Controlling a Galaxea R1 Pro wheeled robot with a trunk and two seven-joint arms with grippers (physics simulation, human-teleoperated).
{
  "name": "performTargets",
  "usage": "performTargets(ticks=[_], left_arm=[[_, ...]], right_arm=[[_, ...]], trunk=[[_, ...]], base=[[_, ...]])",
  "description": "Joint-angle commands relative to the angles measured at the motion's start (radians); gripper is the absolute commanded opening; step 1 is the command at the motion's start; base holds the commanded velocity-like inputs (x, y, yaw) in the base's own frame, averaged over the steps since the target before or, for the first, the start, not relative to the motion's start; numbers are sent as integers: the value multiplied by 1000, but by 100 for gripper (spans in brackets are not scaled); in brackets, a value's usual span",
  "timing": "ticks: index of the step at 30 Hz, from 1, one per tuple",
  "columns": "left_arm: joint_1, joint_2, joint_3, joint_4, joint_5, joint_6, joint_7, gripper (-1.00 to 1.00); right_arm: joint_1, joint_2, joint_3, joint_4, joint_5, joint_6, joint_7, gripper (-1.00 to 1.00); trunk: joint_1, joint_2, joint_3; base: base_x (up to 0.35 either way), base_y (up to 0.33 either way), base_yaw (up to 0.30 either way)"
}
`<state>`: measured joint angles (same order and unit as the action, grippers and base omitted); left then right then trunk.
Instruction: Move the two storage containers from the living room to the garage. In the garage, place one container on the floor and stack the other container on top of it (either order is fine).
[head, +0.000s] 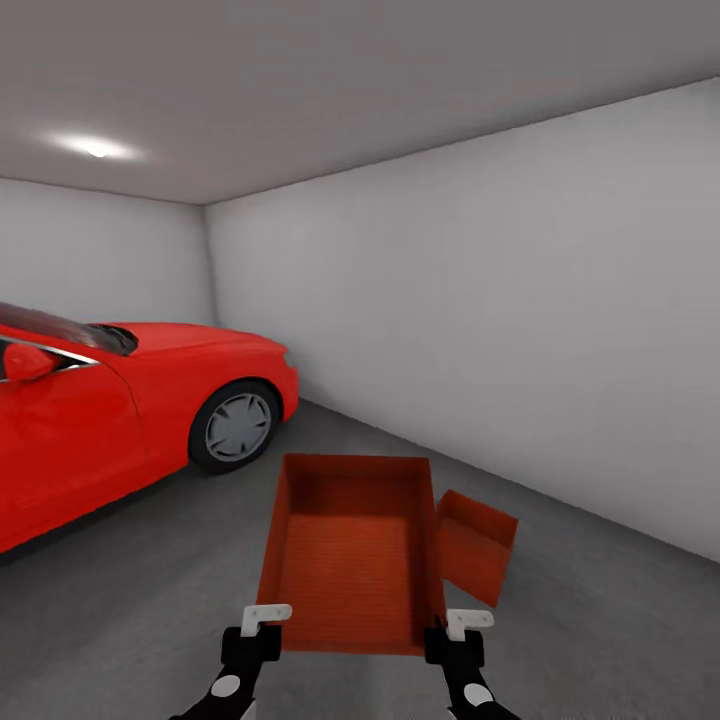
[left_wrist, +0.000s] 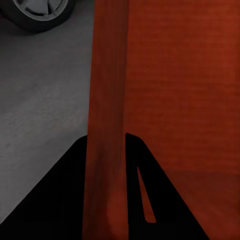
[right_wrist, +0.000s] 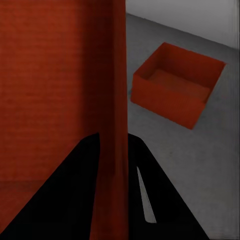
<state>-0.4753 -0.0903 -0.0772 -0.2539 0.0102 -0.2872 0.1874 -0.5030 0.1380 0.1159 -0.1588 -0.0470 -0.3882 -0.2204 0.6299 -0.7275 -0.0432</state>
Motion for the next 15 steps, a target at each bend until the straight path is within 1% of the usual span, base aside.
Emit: performTargets(ticks=[1, 10, 12, 15], left_arm=[[0, 1, 0, 2, 4, -1, 10, -100], [0, 1, 0, 2, 8, -1, 10, -100], [0, 1, 0, 2, 9, -1, 10, -100], [0, 1, 0, 2, 7, 0, 10, -100]], right_arm=[[-2, 0, -20, -59, 18, -15, 13, -100], [-2, 0, -20, -59, 18, -15, 13, -100], [-2, 0, -20, -59, 18, -15, 13, -100], [-2, 0, -20, -59, 18, -15, 13, -100]], trunk=[[0, -2, -2], [0, -2, -2], [0, -2, -2], [0, -2, -2]], base=[[0, 0, -272], [4, 0, -272], [152, 0, -272], [270, 0, -272]])
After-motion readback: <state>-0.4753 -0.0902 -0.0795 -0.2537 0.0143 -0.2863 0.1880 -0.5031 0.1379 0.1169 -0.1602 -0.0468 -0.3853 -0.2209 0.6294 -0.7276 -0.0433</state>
